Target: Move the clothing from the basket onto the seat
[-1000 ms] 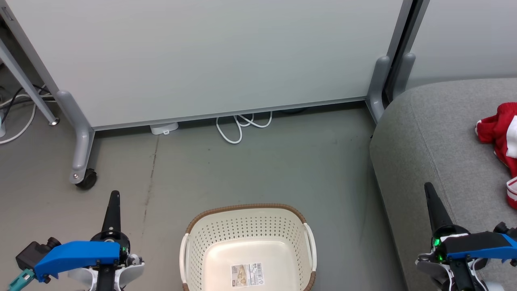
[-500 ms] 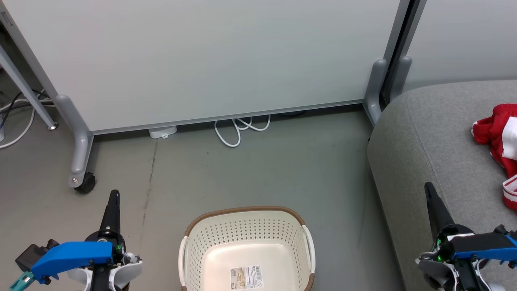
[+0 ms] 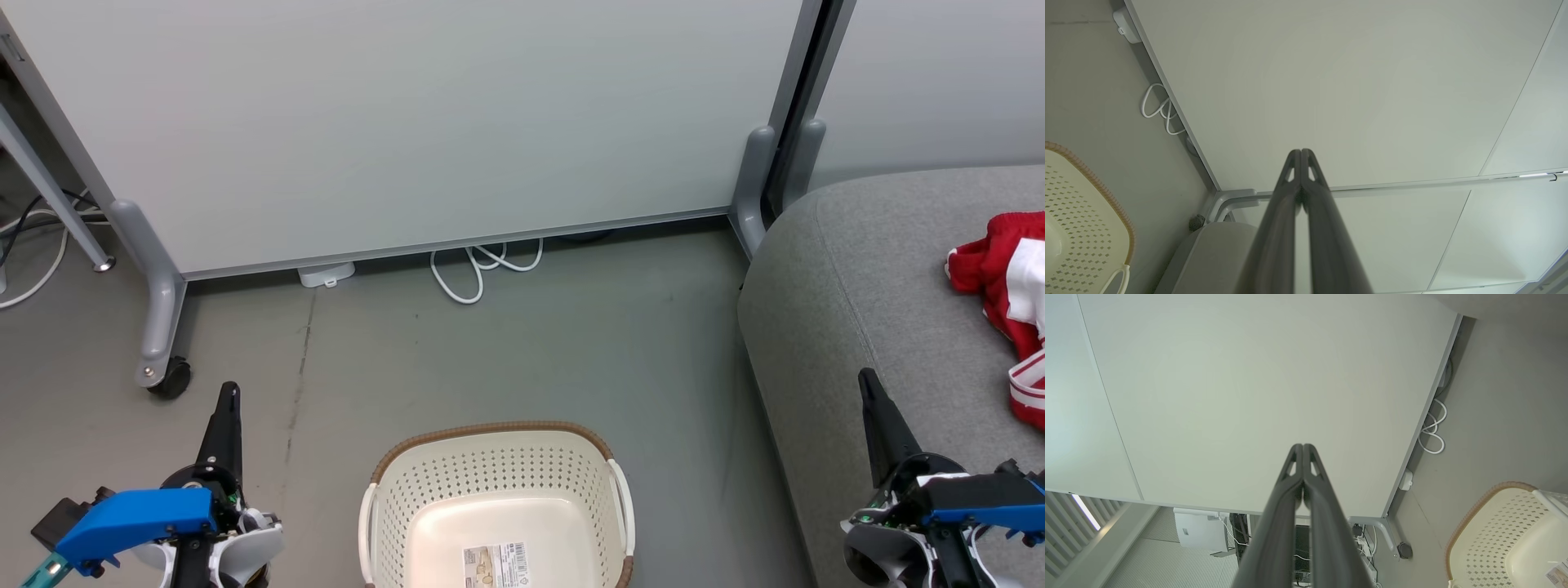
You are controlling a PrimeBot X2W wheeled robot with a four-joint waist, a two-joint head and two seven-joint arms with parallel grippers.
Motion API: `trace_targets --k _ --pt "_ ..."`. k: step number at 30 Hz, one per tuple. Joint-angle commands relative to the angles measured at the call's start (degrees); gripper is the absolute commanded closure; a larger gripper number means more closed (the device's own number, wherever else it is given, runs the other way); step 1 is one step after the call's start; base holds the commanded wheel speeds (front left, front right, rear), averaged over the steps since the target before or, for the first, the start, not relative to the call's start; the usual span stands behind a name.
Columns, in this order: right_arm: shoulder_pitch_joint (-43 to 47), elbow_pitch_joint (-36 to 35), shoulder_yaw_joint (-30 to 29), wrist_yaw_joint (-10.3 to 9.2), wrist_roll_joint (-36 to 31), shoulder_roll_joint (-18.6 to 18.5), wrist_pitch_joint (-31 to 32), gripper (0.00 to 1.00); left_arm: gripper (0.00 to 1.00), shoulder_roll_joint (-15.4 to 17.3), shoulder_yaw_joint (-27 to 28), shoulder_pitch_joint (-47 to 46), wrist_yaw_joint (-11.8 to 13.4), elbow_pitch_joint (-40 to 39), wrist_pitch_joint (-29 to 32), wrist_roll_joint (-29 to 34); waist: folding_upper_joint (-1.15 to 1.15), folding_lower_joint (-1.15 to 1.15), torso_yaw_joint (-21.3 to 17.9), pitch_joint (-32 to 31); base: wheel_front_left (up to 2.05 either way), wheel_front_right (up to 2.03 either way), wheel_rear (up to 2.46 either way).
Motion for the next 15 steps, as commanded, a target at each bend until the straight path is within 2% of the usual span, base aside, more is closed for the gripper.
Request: trace_targets --k 1,15 --pt "0.6 -0.2 -0.2 0.02 1.1 -0.1 0.3 1.00 1.00 0.2 0.3 -0.5 -0.1 -0.4 0.3 -1.0 0.00 0.00 0.0 -0.1 0.00 0.00 0.00" --pt "0.8 -0.3 -0.4 0.02 4.9 0.0 1.3 1.00 1.00 0.2 0.6 -0.4 -0.1 -0.5 1.4 -4.6 0.00 0.00 -0.3 -0.5 0.00 0.00 0.00"
